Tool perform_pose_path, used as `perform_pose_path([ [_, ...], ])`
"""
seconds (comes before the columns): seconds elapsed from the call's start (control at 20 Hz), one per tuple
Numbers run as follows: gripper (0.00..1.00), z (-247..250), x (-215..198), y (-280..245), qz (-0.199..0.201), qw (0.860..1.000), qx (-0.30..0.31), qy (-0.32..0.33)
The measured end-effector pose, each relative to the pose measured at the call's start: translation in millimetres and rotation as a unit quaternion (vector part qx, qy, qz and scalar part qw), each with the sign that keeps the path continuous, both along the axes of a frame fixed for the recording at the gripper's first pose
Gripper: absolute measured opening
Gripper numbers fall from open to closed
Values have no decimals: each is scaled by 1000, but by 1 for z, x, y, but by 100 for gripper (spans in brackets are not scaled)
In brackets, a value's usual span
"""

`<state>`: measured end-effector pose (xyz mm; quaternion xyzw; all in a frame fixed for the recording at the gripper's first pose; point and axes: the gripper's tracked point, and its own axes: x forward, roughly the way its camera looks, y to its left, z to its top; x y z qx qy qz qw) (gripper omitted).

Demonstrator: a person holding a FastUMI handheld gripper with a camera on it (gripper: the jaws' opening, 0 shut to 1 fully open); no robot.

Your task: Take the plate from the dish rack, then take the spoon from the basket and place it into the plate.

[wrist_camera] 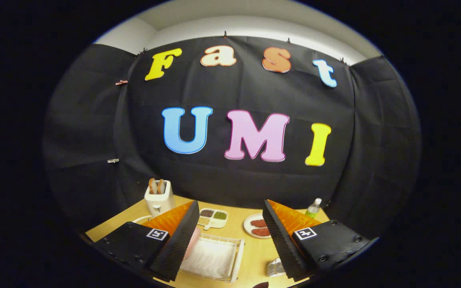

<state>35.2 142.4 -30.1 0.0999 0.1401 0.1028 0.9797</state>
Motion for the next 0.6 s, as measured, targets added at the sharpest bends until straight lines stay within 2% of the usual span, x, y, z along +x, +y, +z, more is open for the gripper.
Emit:
perform_pose_path([
  [0.2, 98, -37, 17, 43, 27, 995, 23, 97],
  [0.35, 96, -75, 24, 81, 48, 985, 17, 167],
  [0.45, 93, -105, 25, 104, 59, 975, 5, 212],
  [0.55, 88, -131, 30, 116, 52, 969, -21, 240],
  [0.6, 82, -144, 32, 119, 47, 965, -39, 254],
])
